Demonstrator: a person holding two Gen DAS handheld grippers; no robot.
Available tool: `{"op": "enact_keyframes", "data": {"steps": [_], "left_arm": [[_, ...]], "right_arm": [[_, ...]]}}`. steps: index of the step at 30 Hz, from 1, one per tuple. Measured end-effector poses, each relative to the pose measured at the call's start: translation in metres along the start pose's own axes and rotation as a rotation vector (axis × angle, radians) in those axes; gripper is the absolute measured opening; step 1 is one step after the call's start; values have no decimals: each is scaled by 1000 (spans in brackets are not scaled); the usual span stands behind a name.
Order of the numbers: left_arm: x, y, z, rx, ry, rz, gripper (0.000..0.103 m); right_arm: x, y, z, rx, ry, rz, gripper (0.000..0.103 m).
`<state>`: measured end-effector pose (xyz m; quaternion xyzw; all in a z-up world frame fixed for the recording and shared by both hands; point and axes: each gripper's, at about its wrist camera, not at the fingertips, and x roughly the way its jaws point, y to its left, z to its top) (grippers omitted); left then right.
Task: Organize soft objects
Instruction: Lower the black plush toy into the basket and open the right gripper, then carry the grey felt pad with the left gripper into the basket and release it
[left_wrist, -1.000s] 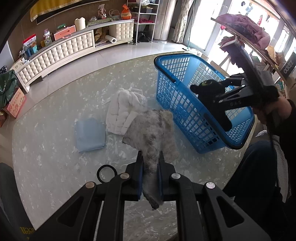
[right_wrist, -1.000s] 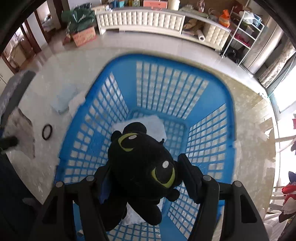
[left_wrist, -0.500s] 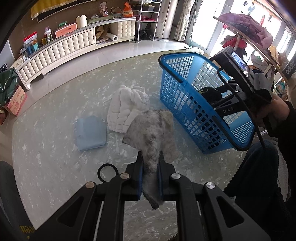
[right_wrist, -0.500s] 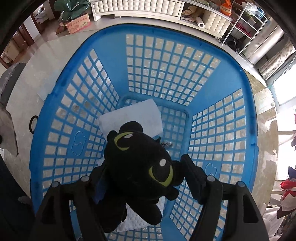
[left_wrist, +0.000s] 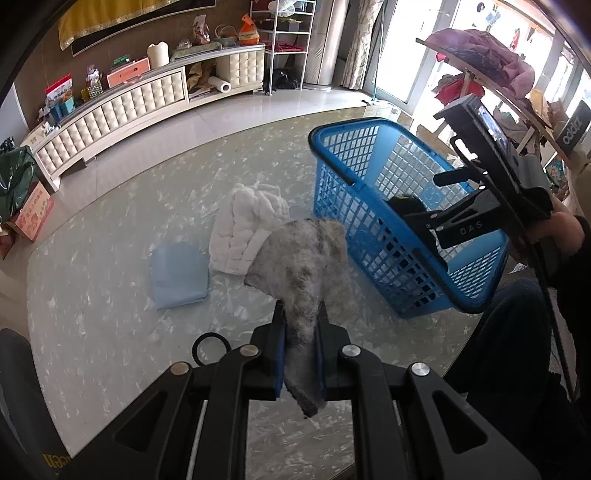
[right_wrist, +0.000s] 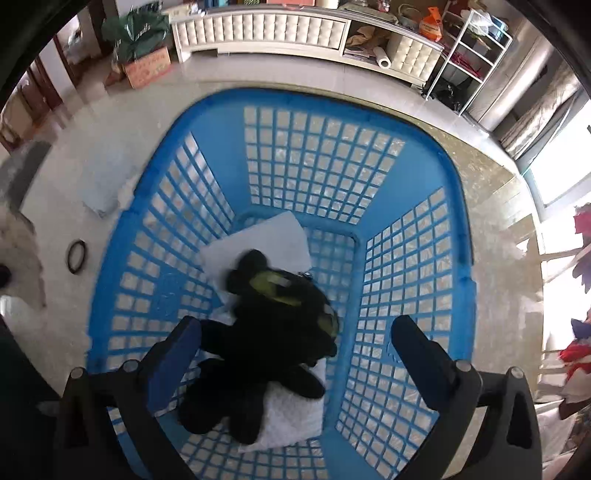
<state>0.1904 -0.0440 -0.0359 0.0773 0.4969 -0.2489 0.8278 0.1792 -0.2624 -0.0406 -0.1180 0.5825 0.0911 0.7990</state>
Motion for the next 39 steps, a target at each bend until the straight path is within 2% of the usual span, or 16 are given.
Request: {"op": "enact_keyframes", "data": {"steps": [9,21,27,32,39], "left_arm": [[-14,-23,6,32,-23,2,11],[-25,-82,25,98,-46,-26,11],[-14,-110,39,163,-35,-51,12],[1,-126,49,196,-14,-114,12],[28,-147,56,250,35,-128,12]], "right_arm": [[-35,-10,-27,28,-81,-31,103],[-66,-33,-75,128,-206,6,103],[-72,-47,-93,152,-232,3,103],[-69,-61,-106,194,-242,14,103],[-68,-79,-117,243,-239,31,103]]}}
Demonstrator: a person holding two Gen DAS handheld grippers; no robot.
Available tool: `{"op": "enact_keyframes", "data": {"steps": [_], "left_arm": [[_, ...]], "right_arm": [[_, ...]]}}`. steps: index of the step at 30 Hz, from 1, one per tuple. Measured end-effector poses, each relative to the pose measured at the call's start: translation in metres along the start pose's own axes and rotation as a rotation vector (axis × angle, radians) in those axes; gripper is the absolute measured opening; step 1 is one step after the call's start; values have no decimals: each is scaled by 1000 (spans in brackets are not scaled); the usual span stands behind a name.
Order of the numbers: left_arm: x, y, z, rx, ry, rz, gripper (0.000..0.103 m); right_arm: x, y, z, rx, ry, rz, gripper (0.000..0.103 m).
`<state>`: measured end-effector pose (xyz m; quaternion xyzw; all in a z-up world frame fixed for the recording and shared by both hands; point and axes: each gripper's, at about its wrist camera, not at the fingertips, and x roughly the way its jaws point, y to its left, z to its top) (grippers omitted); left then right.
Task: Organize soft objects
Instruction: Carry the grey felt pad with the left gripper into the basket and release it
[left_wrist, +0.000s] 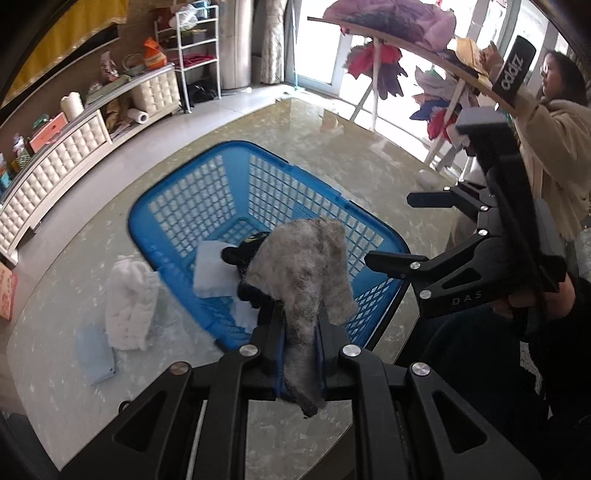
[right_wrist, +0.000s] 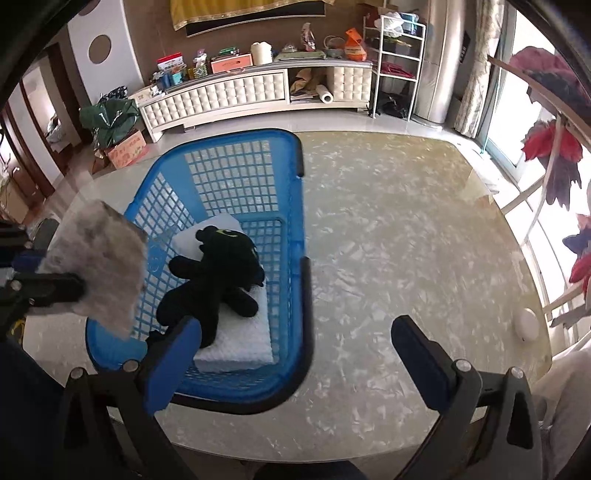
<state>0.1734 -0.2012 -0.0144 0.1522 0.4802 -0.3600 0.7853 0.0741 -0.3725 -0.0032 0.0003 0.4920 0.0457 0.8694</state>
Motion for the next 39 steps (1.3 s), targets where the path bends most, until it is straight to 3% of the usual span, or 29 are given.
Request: {"op": "enact_keyframes", "data": {"steps": [10,17,27,35,39], "left_arm": [[49,-9,12,33,87,-32,12],[77,-7,10,38,144,-31,12],[80,-4,2,66,176,-14,14],[81,-2,5,74,169,35,35],[79,-2,6,81,149,72,60]], "right_arm": [[12,-19,-2,38,32,9,103],[22,-12,-4,23,72,1,103],[27,1,-5,-2,95,25,103],[29,0,-6,-4,97,25,103],[27,-2,-7,1,94,21,103]]}}
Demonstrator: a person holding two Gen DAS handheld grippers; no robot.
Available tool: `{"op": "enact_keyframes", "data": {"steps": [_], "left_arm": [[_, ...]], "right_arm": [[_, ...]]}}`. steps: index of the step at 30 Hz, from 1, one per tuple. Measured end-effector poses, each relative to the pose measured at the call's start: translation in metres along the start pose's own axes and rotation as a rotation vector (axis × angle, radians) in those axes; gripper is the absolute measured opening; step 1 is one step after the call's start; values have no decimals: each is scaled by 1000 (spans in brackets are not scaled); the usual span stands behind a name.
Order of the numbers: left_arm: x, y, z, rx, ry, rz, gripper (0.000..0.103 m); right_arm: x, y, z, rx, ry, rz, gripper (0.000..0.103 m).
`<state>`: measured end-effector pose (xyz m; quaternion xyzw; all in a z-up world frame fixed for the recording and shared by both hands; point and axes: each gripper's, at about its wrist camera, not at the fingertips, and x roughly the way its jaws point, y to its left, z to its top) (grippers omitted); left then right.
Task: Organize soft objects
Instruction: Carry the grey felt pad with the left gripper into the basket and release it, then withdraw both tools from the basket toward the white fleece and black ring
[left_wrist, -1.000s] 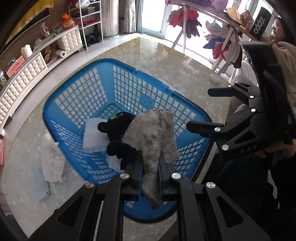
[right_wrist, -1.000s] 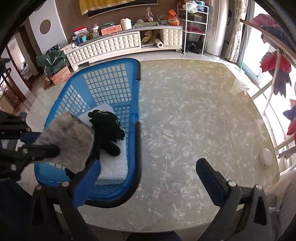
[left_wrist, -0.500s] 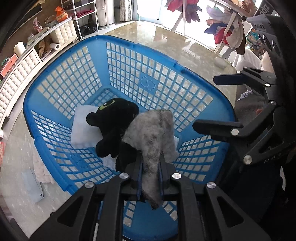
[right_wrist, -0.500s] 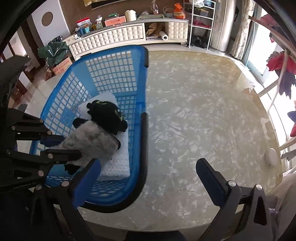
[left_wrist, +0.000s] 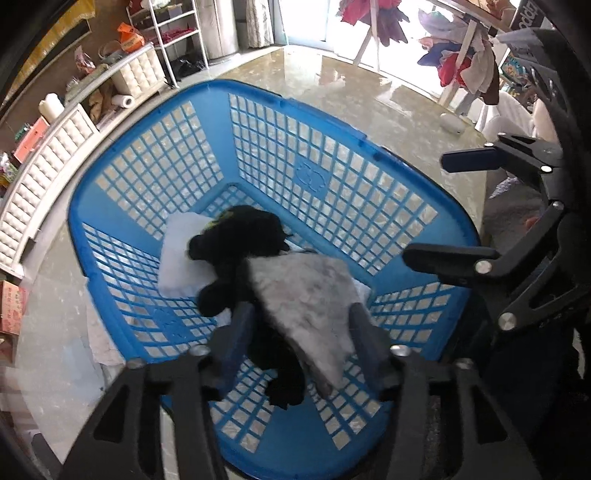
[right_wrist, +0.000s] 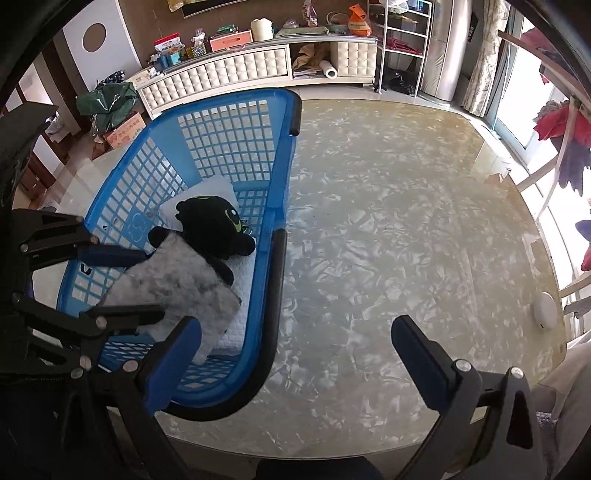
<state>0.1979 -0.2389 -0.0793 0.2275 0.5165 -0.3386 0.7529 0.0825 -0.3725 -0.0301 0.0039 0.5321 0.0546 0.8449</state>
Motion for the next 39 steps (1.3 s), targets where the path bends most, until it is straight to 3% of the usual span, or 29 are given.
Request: {"op": "enact_keyframes", "data": {"steps": [4,14,17,20,28,39], "left_arm": [[-4,2,-1,-2,-12,19,78],[-48,12,-14,-58,-95,72,84],[-67,19,-24,-91,-133,123,91],[-81,26,-36,-121,-166,116,103],[-118,41,-76,-169,-229,160,103],[-148,80,-136,-264,-252,214,103]], "right_arm": [[-6,-2,0,9,-10,-4,103],[-27,14,2,1,-44,-19,103],[-35,26,2,-10,-62,-15,103],[-42,39,4,-24,-77,-15,103],[-47,81,14,-73,-91,1,103],[-36,155,29,-197,-104,20,103]]}}
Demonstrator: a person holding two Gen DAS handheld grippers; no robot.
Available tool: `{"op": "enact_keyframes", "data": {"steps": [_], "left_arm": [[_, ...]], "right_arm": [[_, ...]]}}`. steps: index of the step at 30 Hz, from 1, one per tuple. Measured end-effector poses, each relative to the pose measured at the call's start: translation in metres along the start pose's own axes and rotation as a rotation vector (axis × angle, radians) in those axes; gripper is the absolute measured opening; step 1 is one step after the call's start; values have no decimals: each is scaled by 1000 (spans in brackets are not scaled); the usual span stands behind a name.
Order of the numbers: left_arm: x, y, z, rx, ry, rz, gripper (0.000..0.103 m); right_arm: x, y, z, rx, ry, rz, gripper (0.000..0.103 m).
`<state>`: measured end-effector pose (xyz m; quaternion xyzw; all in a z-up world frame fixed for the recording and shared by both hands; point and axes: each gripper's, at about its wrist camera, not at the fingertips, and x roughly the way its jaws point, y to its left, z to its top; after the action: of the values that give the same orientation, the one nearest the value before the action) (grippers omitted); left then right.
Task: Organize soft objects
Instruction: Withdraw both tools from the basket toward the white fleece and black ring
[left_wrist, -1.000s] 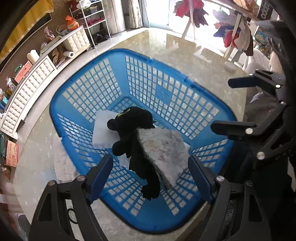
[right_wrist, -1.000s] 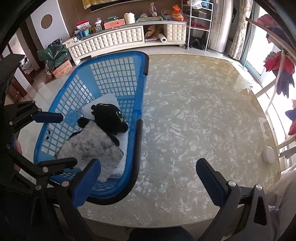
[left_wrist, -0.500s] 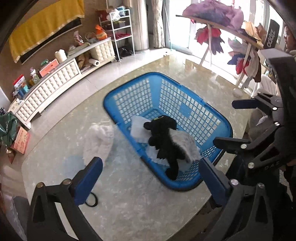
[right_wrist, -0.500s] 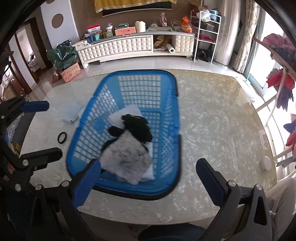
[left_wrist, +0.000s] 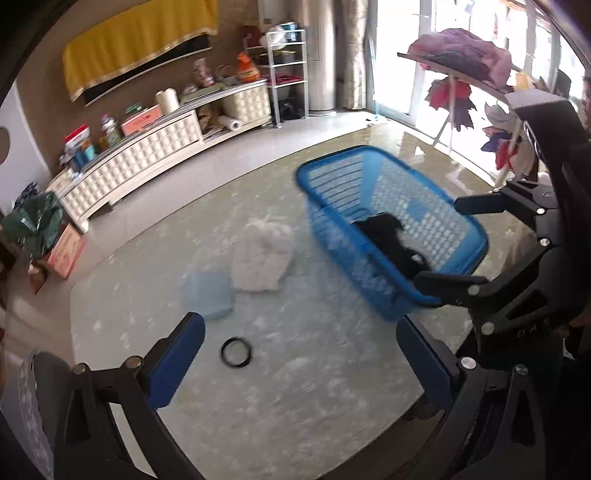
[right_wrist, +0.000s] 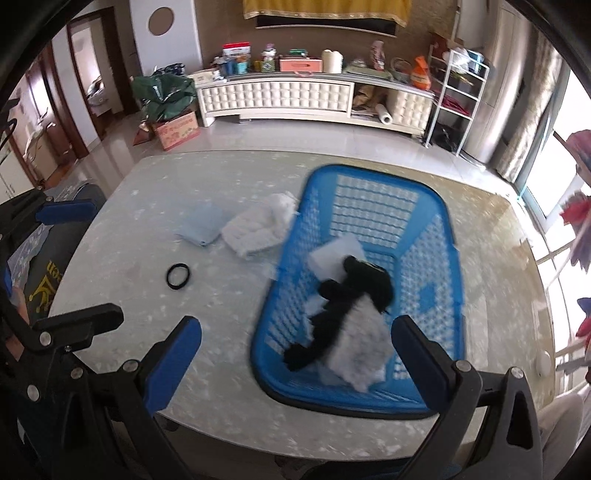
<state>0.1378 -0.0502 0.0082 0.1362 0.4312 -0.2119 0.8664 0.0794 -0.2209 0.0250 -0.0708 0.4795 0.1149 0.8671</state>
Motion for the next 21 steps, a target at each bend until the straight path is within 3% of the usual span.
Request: {"op": "enact_keyframes", "data": {"steps": [12,21], "left_arm": [[11,72,-43,-155,41,47,103],[36,114,-59,-246,81,34,103]], "right_arm": [[46,51,37,-74,-9,22,103],[95,80,55,-111,53,28,103]]}}
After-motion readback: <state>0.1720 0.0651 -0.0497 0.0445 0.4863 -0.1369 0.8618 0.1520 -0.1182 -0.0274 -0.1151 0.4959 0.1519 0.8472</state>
